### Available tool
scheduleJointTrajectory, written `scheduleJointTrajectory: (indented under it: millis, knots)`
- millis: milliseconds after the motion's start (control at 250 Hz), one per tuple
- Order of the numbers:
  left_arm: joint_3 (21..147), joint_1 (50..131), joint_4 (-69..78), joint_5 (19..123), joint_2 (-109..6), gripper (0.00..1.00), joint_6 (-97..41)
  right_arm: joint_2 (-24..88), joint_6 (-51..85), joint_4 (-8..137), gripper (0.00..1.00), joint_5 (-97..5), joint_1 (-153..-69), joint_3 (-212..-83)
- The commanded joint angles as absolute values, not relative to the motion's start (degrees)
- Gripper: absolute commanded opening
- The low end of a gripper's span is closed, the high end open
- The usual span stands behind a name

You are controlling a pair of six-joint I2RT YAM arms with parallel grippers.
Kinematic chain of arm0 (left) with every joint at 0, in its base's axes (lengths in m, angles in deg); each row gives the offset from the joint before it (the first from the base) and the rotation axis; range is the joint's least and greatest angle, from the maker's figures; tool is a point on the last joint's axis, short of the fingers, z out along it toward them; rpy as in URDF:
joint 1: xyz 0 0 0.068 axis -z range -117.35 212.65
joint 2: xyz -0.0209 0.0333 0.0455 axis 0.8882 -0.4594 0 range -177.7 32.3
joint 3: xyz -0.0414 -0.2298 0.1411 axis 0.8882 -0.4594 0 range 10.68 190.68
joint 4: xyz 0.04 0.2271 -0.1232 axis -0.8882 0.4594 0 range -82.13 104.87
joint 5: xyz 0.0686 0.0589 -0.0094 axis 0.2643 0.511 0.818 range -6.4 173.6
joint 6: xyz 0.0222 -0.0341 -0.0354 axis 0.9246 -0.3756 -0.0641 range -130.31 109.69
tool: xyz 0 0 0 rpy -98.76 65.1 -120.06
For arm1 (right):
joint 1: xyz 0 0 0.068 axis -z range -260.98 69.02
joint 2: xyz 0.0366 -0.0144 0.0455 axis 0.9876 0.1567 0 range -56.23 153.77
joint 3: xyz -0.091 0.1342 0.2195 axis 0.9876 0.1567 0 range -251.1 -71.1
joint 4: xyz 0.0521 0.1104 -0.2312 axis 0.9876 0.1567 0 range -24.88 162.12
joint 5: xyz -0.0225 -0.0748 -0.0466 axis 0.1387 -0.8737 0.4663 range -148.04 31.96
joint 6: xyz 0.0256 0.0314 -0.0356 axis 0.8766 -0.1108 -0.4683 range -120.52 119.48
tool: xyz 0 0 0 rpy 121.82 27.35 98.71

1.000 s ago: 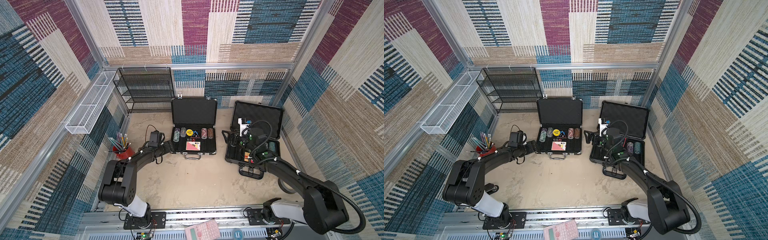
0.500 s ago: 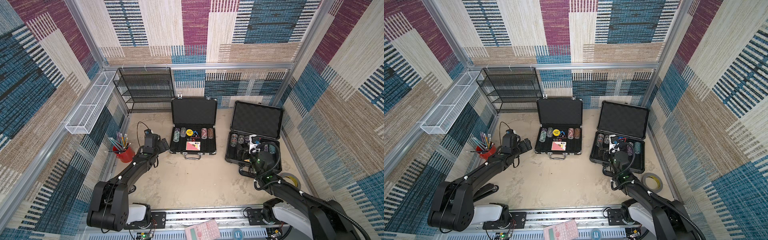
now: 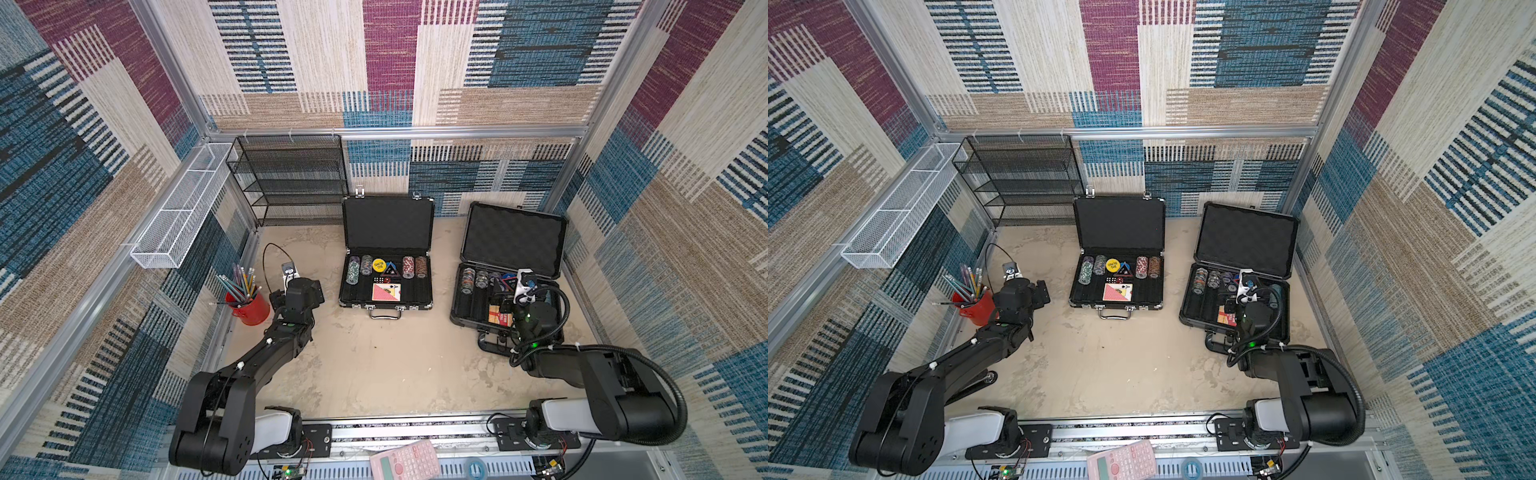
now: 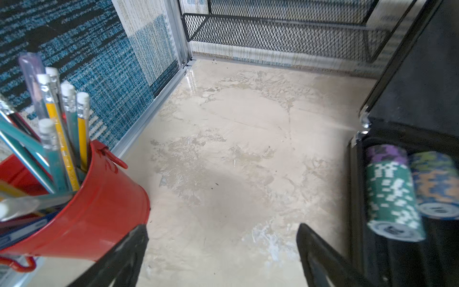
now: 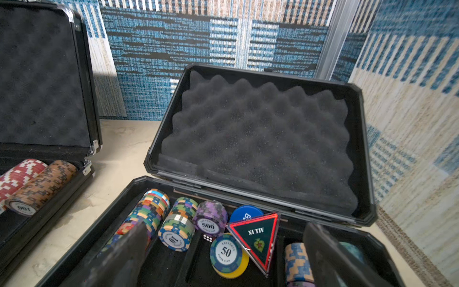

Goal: Open the poker set cases
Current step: Reset both arms

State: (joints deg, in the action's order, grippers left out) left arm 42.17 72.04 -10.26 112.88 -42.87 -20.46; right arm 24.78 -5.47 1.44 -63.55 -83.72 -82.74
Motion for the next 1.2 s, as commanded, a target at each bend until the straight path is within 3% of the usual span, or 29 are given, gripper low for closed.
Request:
scheduleJointTrajectory:
  millis: [0,144,204,284,536,588,636,692,756,1196]
  knots:
    - [41.9,71.9,-19.2,116.8,-45.5,0.96,-11.5,29.1,-3.8,-8.1,0.99,-60.8,-83.1,-82.7]
    - [35.2,71.3,-36.7,116.3,-51.0,1.00,-9.6,32.4,-2.7,-14.8,0.99,-60.2,-82.1,-80.8]
    - [32.9,71.2,-45.7,115.0,-54.1,1.00,-7.5,31.5,-2.5,-10.9,0.99,-59.7,-81.9,-82.0]
    - [33.8,70.3,-38.1,111.9,-51.5,1.00,-9.8,31.8,-2.1,-9.5,0.99,-57.8,-81.0,-83.0]
    - [31.7,66.8,-42.5,100.2,-53.9,0.98,-9.8,32.0,-1.9,-9.6,0.99,-57.4,-80.7,-83.1]
    - [31.0,66.5,-49.7,99.6,-57.0,0.94,-8.2,31.9,-1.9,-9.5,0.99,-57.3,-80.7,-83.0]
    - [32.2,66.4,-43.8,98.3,-55.2,0.93,-8.9,32.0,-1.9,-9.5,0.99,-57.4,-80.7,-83.0]
    - [33.3,66.4,-40.9,98.8,-54.8,1.00,-9.4,32.0,-2.0,-9.5,1.00,-57.3,-80.6,-83.1]
    - [31.6,66.4,-47.1,99.4,-56.3,1.00,-8.5,31.9,-2.0,-9.5,0.99,-57.3,-80.6,-83.0]
    - [32.0,66.5,-45.5,99.2,-55.8,1.00,-8.8,31.9,-2.0,-9.6,0.99,-57.4,-80.7,-83.0]
